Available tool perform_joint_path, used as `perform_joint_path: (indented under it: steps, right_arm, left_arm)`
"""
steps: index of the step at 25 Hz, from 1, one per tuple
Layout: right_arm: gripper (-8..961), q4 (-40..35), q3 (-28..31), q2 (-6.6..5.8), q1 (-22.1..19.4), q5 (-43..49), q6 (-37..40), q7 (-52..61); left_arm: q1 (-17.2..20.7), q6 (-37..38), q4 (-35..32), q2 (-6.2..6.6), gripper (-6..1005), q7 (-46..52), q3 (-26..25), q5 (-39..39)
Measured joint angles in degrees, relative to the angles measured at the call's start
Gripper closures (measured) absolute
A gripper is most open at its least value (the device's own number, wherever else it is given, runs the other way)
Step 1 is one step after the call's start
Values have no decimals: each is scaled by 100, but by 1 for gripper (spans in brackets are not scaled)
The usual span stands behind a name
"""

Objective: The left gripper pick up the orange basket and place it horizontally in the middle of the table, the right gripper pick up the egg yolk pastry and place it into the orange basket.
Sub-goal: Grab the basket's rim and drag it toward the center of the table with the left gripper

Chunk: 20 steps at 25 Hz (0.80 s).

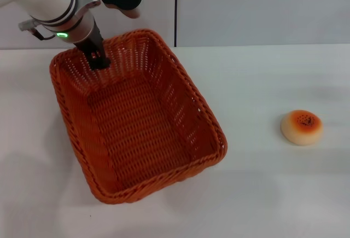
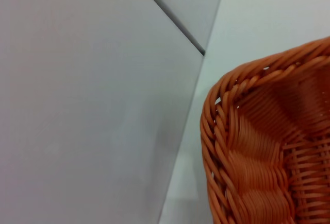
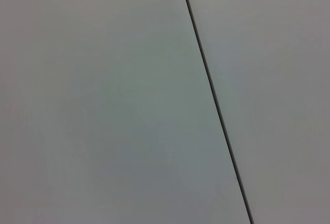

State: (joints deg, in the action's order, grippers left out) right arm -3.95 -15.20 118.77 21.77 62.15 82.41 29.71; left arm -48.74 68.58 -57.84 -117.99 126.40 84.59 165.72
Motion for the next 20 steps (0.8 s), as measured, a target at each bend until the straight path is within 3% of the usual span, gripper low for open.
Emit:
perform_joint_path:
  steps: [9,20]
  right_arm:
    - [437,-16,-23,-11,31,-2,-127,0]
    - [437,-314,9,-12,-20,-11,-135,146]
  left_arm:
    - [-6,141,-69,-15,613,154,-103,-5]
    - [-145,929,-86,37,637,1878,-848,-5]
